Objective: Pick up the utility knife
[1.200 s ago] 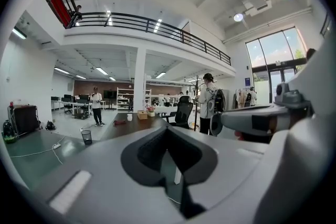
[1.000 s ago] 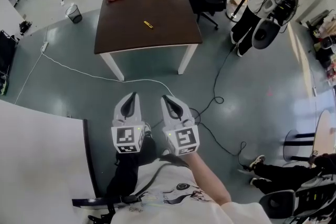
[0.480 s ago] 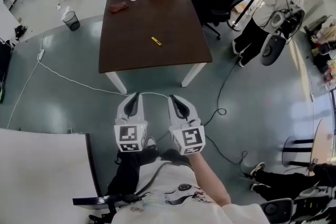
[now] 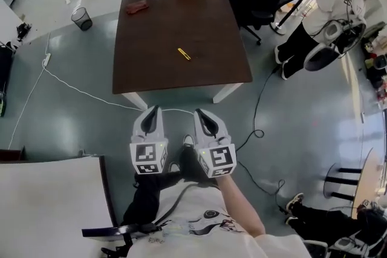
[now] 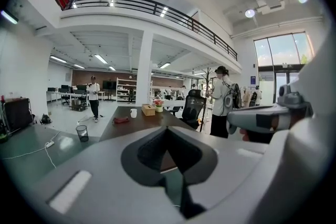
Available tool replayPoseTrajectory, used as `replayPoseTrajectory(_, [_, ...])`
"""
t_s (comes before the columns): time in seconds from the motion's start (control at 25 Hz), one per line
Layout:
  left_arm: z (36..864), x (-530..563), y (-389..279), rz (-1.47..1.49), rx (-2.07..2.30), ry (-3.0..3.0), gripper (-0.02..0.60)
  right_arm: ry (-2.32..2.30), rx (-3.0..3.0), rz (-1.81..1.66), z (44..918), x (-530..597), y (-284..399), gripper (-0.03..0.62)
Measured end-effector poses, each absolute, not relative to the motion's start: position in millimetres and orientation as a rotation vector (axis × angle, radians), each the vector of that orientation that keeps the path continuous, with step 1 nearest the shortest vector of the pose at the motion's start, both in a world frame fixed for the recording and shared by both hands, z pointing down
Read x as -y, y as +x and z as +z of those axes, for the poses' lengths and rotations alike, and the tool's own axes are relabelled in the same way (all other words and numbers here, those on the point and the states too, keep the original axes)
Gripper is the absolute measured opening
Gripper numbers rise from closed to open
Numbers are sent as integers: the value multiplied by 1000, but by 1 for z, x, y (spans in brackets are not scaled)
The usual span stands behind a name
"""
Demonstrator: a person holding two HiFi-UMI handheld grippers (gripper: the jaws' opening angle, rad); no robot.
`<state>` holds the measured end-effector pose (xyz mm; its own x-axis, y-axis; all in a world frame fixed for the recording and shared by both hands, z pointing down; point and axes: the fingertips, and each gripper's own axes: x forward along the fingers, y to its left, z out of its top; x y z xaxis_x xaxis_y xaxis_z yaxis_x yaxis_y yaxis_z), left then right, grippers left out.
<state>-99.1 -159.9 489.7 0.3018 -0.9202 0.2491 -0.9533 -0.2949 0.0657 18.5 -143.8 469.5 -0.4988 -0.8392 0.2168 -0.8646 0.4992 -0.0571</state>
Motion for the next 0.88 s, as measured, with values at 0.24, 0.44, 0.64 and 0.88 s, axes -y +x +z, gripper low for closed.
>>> replayPoseTrajectory(0.24, [470,233,-105,231,1841,2356,-3,1417,2661,218,461,221,19,2])
replayPoseTrajectory(0.44, [471,271,-101,260,1849,2333,-4,1398,2672,257,460,260,25,2])
replayPoseTrajectory(0.64, [492,289,-99,320,1815,2285,-3,1361,2649,321,478,283,27,2])
replayPoseTrajectory(0.88, [507,319,-115,336,1789,2270,-3,1368,2602,392,497,316,23,2])
